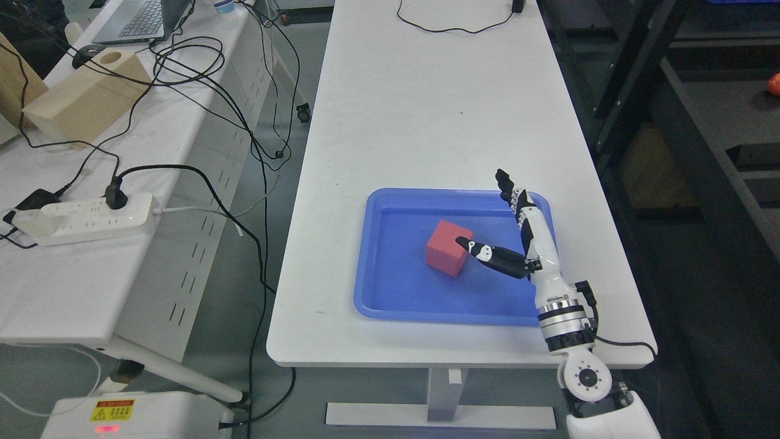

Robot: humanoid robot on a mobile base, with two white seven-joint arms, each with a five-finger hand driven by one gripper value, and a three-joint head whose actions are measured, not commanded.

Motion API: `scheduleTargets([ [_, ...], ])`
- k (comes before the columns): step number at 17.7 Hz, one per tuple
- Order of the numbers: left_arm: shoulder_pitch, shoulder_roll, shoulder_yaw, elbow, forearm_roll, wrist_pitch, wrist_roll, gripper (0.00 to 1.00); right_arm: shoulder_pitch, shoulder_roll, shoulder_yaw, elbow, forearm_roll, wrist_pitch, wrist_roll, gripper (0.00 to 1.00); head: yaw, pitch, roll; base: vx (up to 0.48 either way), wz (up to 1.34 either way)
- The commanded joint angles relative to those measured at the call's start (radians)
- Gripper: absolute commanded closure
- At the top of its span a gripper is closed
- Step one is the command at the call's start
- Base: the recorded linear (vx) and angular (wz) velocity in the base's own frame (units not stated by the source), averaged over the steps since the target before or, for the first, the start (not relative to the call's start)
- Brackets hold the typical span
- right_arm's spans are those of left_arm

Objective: Pick pink block from left shelf to tray

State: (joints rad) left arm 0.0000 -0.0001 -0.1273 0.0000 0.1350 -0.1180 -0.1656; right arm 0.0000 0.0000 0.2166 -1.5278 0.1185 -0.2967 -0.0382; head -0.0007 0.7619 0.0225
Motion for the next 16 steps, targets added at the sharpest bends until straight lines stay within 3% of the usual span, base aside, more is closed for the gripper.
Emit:
scheduleTargets([
  [1, 0.020, 0.018, 0.000, -0.017, 0.000, 0.000, 0.000, 0.00, -0.008, -0.017, -0.043, 0.000, -0.201, -0.002, 0.015, 0.01, 0.0000, 0.000, 0.000, -0.051, 0.00],
  [9, 0.020, 0.018, 0.000, -0.017, 0.000, 0.000, 0.000, 0.00, -0.006, -0.017, -0.077, 0.001, -0.204, 0.024, 0.023, 0.01, 0.0000, 0.000, 0.000, -0.120, 0.00],
  [16, 0.020, 0.018, 0.000, -0.017, 0.000, 0.000, 0.000, 0.00, -0.009, -0.017, -0.164, 0.000, -0.210, 0.212, 0.046, 0.01, 0.0000, 0.000, 0.000, -0.180, 0.01],
])
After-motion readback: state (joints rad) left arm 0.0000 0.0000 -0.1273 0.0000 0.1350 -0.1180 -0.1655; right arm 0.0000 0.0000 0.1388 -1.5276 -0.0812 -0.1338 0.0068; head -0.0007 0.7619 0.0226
